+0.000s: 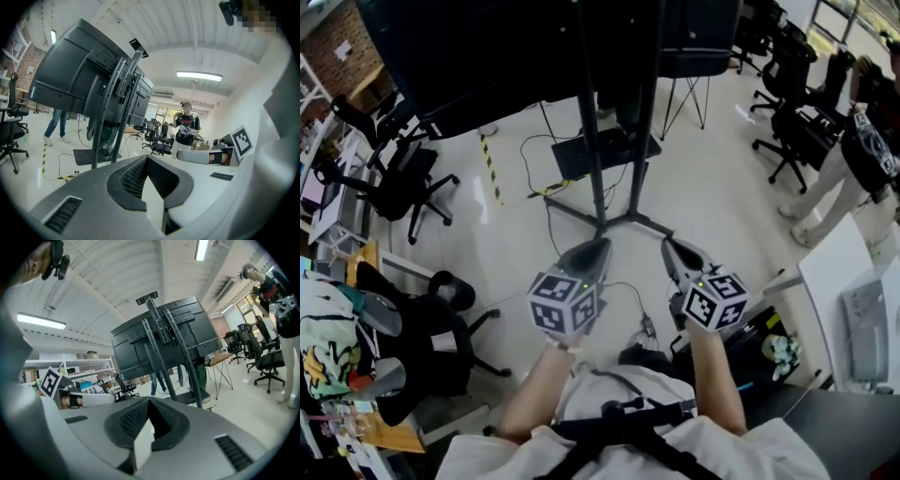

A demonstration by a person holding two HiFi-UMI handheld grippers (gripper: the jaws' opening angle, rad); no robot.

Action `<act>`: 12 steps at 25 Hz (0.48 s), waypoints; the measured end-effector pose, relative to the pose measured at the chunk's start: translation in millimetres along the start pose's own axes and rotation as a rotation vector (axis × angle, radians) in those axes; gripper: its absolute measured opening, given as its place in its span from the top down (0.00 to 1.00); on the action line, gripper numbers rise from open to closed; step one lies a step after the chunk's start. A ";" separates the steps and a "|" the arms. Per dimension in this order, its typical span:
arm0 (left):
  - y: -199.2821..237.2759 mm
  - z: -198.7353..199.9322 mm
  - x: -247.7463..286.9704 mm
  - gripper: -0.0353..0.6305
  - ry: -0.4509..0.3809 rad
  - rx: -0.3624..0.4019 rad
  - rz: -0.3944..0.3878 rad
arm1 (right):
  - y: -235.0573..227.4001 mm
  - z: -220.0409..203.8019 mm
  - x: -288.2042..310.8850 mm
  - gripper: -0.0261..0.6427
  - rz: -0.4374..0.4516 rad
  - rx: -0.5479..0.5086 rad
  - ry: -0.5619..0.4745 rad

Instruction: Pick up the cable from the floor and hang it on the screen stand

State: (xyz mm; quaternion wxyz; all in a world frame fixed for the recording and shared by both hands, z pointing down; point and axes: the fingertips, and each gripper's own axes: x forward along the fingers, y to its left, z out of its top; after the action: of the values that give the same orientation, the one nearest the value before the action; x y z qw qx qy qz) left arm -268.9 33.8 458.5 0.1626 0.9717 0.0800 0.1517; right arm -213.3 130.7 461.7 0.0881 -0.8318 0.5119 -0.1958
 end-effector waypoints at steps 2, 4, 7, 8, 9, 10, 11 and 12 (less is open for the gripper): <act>-1.6 -7.1 -13.3 0.94 0.003 -0.008 -0.010 | 14.0 -7.8 -5.4 0.94 -0.005 0.001 0.010; -2.7 -13.4 -25.6 0.94 0.005 -0.012 -0.016 | 26.1 -17.7 -10.6 0.94 -0.011 -0.004 0.018; -3.9 -20.2 -40.8 0.94 0.005 -0.015 -0.025 | 43.1 -29.3 -18.2 0.94 -0.032 -0.051 0.039; -5.1 -21.9 -45.2 0.94 0.005 -0.015 -0.028 | 48.3 -32.7 -20.9 0.94 -0.041 -0.072 0.047; -6.8 -23.1 -49.3 0.94 0.005 -0.014 -0.033 | 53.0 -35.6 -23.8 0.94 -0.049 -0.092 0.053; -9.0 -23.9 -52.9 0.94 0.006 -0.013 -0.037 | 57.0 -37.9 -26.6 0.94 -0.057 -0.109 0.058; -11.4 -24.3 -56.0 0.94 0.006 -0.011 -0.041 | 60.4 -39.4 -28.9 0.94 -0.062 -0.120 0.060; -13.7 -24.3 -58.7 0.94 0.006 -0.008 -0.045 | 63.3 -40.5 -30.8 0.94 -0.065 -0.126 0.062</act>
State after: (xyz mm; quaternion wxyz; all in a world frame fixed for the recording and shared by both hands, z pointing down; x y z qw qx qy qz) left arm -333.4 41.6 460.0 0.1696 0.9685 0.1017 0.1514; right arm -294.1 131.1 469.2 0.0134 -0.8455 0.4982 -0.1915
